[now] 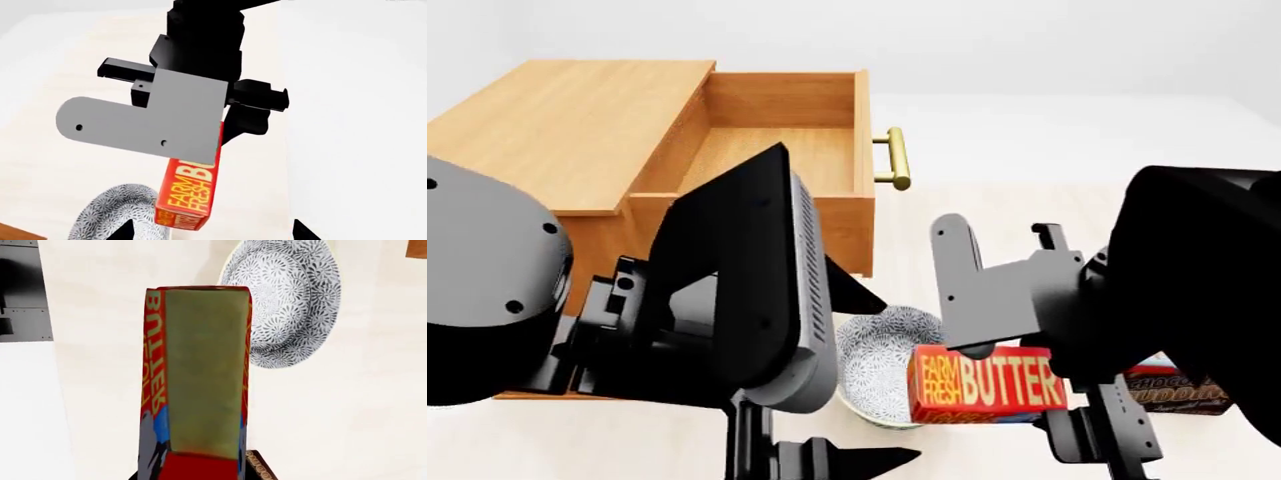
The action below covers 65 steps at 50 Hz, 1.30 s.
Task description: Put the butter at the back in the top drawer of the cabinet and close it.
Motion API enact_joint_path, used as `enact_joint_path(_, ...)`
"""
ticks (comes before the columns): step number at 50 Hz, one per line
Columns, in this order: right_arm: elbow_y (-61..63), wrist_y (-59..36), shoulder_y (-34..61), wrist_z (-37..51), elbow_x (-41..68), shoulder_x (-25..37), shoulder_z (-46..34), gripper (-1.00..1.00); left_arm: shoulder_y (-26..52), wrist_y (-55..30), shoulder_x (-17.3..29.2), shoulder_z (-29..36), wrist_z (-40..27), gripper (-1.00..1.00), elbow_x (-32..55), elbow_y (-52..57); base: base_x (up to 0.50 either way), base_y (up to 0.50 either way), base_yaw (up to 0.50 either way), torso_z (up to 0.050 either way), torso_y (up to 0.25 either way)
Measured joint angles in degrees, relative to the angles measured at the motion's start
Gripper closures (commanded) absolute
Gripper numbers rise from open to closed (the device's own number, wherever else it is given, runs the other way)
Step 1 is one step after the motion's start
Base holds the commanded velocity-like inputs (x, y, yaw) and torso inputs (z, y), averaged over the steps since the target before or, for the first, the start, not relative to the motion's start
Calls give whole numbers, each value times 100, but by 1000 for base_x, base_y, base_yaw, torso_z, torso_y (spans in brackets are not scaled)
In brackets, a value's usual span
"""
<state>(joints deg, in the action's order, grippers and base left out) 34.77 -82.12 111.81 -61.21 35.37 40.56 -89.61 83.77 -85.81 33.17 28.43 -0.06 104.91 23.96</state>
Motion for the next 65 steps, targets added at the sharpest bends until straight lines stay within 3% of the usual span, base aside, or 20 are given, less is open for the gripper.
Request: enact_joint_path(65, 160, -28, 110, 179, 415, -177, 318, 100, -761, 786, 4, 672, 1438, -100, -2089, 771, 0, 0, 0, 0, 1)
